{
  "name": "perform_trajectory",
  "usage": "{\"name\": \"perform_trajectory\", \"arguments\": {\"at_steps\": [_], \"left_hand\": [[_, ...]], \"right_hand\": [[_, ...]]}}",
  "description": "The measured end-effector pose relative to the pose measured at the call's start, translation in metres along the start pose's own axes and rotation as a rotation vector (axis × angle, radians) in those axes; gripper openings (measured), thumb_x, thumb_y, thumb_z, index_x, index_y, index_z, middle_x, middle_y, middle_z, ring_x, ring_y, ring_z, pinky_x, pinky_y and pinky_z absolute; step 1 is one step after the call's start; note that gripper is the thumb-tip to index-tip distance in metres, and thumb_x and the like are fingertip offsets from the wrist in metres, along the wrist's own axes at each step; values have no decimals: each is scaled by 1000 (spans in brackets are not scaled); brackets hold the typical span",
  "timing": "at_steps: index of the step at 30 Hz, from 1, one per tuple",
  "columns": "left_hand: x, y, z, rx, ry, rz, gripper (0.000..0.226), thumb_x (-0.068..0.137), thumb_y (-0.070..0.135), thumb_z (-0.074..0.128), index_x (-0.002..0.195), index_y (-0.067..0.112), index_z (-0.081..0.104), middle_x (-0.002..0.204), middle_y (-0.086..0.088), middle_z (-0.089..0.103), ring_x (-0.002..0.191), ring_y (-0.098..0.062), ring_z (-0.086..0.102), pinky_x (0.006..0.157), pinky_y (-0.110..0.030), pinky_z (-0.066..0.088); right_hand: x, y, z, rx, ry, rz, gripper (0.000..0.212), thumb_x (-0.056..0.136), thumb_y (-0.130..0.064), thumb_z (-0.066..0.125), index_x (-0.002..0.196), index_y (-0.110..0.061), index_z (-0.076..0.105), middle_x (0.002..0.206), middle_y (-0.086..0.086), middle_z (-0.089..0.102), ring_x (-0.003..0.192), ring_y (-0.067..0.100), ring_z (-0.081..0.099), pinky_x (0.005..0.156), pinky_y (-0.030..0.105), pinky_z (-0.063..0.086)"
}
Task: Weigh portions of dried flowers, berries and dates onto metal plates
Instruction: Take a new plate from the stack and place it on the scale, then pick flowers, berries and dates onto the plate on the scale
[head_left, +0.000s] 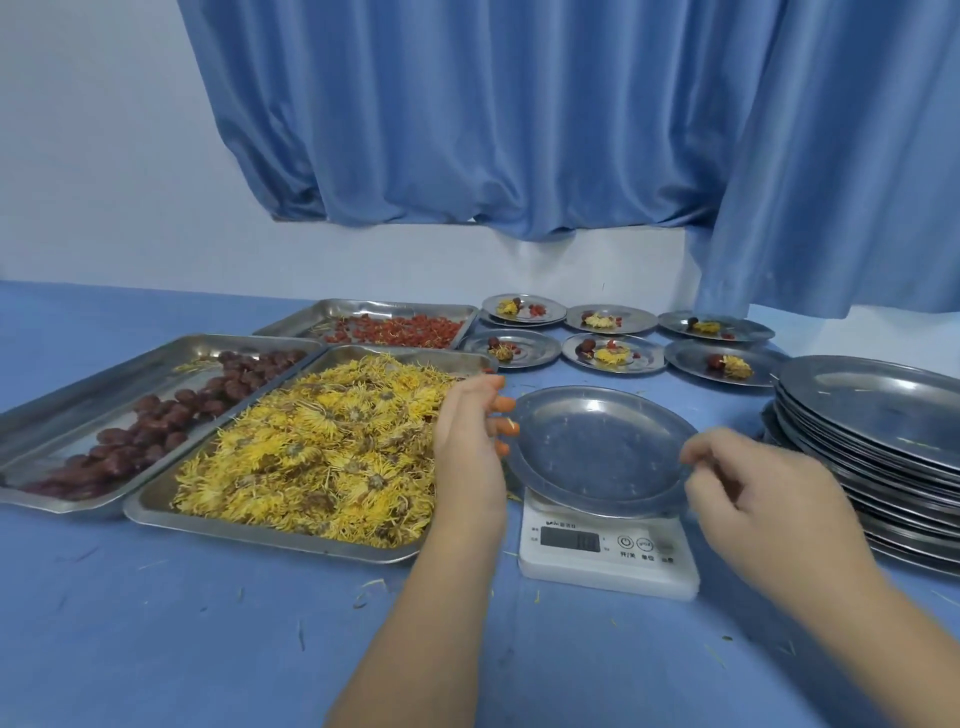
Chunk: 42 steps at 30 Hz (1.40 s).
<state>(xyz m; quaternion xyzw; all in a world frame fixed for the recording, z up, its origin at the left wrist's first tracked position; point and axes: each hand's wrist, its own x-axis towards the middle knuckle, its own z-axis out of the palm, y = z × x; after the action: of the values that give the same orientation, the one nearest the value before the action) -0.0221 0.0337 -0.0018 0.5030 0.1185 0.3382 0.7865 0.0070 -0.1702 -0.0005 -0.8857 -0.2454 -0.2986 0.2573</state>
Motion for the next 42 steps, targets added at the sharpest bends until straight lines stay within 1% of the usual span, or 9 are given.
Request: {"name": "perform_trajectory", "arguments": {"at_steps": [8,12,15,19,23,27,32,37,42], "left_hand": [[-7,4,-5,326,-125,184,22,94,18,55,95,35,68,87,24,66,76,7,60,60,-8,46],[35,46,-25,642,-91,341,15,95,23,53,96,33,64,79,17,64,58,8,55,47,-11,43],[79,67,-33,1008,-143,326,15,95,30,51,100,31,64,89,15,63,72,-2,58,57,-24,43],[134,73,-46,1334,-171,280,12,94,29,51,95,28,63,92,6,67,76,-13,62,59,-26,46],[170,57,-62,1877,-322,166,33,93,15,51,123,22,61,128,-6,61,100,-21,60,86,-36,51],[180,47,-62,1904,-527,106,51,88,-1,49,132,23,59,140,-5,56,123,-22,54,101,-38,45],[191,48,-62,1919,-593,109,38,88,5,59,118,26,67,125,4,65,85,-4,60,83,-27,50],[196,62,-66,1952,-559,247,10,90,28,63,97,23,67,100,4,67,85,-10,58,77,-28,45],[185,89,-65,1717,-424,264,23,89,31,60,84,9,63,79,-4,60,64,-17,53,62,-32,43]], "right_hand": [[31,-11,17,62,124,-59,11,82,-10,61,87,-15,69,59,1,63,55,29,58,51,37,48],[26,0,20,69,117,-80,9,82,-11,61,84,-18,65,53,-5,57,48,24,53,47,35,47],[25,-5,24,74,106,-91,10,80,-8,64,83,-17,66,50,-6,55,46,25,52,44,33,45],[28,-8,31,63,81,-108,8,81,-7,65,81,-15,66,45,-5,50,38,22,48,37,30,39],[29,-6,35,60,75,-114,7,83,-11,63,82,-18,65,43,-6,48,37,19,45,36,30,36],[29,-2,36,63,63,-112,9,80,-11,64,83,-19,66,42,-7,48,36,18,44,37,28,35],[31,0,36,63,72,-119,12,77,-7,68,82,-18,68,42,-8,44,36,19,43,36,30,39],[31,1,36,82,65,-108,13,77,-7,69,81,-18,68,42,-10,43,38,16,39,37,30,39],[30,2,35,101,73,-88,11,78,-8,67,79,-18,68,41,-8,43,38,17,42,38,30,40]]}}
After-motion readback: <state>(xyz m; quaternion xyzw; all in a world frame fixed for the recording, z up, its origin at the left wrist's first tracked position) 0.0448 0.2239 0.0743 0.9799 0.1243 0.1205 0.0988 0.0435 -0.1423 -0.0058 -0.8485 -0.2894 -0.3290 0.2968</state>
